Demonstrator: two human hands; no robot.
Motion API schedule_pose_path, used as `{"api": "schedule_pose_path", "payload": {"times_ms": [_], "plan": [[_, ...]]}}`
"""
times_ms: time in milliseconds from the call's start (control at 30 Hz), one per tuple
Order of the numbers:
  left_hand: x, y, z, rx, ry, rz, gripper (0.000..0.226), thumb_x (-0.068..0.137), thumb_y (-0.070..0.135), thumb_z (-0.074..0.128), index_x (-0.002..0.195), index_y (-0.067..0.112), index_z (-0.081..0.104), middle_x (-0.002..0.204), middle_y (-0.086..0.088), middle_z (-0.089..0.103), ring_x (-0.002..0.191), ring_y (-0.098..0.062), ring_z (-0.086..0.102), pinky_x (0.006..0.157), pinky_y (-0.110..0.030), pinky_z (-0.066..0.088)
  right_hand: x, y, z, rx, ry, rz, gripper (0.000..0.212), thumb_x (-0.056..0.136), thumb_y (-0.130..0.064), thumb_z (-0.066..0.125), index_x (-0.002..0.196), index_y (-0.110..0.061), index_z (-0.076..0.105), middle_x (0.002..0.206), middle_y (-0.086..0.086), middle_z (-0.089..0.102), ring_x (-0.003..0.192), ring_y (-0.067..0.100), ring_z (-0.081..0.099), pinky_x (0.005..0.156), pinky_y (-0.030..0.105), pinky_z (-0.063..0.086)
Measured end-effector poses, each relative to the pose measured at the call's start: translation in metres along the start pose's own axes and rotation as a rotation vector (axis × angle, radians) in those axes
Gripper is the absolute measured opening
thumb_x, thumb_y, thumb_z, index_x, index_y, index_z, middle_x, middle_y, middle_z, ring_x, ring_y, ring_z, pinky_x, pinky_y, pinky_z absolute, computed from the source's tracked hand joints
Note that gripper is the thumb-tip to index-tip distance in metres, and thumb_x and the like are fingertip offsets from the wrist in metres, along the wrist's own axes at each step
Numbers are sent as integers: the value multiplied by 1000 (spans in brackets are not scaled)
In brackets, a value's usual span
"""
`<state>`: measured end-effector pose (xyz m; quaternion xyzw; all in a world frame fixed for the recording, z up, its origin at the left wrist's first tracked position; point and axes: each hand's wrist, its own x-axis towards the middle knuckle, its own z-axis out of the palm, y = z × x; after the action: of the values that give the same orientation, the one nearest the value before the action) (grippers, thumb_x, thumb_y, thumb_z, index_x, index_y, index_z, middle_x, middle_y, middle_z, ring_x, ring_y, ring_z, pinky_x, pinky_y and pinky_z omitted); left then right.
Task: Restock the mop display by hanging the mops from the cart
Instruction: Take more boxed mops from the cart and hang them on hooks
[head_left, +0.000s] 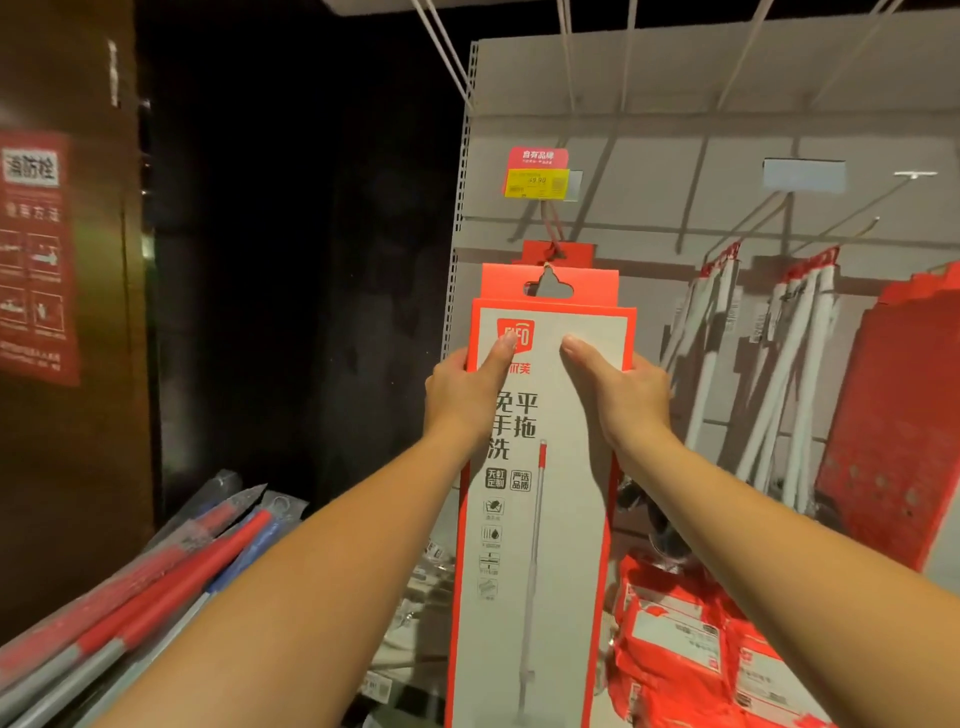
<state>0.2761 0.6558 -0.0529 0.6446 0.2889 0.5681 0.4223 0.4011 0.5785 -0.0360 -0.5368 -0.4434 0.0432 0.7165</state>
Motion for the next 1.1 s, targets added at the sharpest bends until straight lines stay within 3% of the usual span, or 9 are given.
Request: {"api": "schedule_pose_path", "payload": {"times_ms": [167, 333, 467, 633, 867, 1100], "plan": [[48, -12, 4, 8, -26, 24, 39, 85, 61, 55, 93, 24, 68, 86, 6, 74, 82, -12, 72, 84, -41, 56, 33, 13, 18, -22, 20, 7, 13, 75, -44, 76, 74, -35, 67, 80, -18, 69, 84, 11, 68, 81, 34, 55], [99, -14, 7, -51, -87, 48, 37, 89, 55, 55, 93, 20, 67, 84, 4, 74, 78, -13, 72, 79, -35, 57, 74, 16, 42, -56, 65, -2, 18, 72, -48, 76, 73, -32, 68, 81, -14, 71, 83, 13, 69, 82, 37, 56], [137, -15, 12, -90, -131, 73, 35, 89, 54, 55, 90, 21, 67, 83, 2, 74, 79, -15, 72, 77, -33, 56, 102, 18, 56, -62, 112, -20, 17, 72, -47, 77, 72, -31, 69, 76, -16, 71, 79, 9, 69, 77, 31, 55], [178, -14, 13, -134, -167, 106, 36, 90, 55, 54, 89, 20, 66, 79, 5, 72, 74, -12, 70, 64, -25, 50, 131, 12, 73, -111, 128, -38, 20, 74, -50, 74, 79, -32, 68, 84, -12, 71, 83, 12, 69, 77, 32, 56], [211, -18, 20, -191, -224, 90, 41, 86, 59, 56, 89, 19, 67, 82, 0, 74, 77, -18, 72, 75, -33, 55, 151, 10, 84, -113, 166, -43, 22, 73, -48, 76, 81, -29, 71, 83, -11, 73, 82, 12, 70, 74, 29, 55], [220, -34, 28, -221, -230, 51, 50, 83, 60, 58, 95, 13, 69, 81, -1, 74, 73, -18, 72, 69, -32, 56, 156, 23, 88, -137, 209, -30, 23, 74, -48, 76, 83, -28, 70, 84, -8, 72, 81, 15, 69, 69, 29, 53]]}}
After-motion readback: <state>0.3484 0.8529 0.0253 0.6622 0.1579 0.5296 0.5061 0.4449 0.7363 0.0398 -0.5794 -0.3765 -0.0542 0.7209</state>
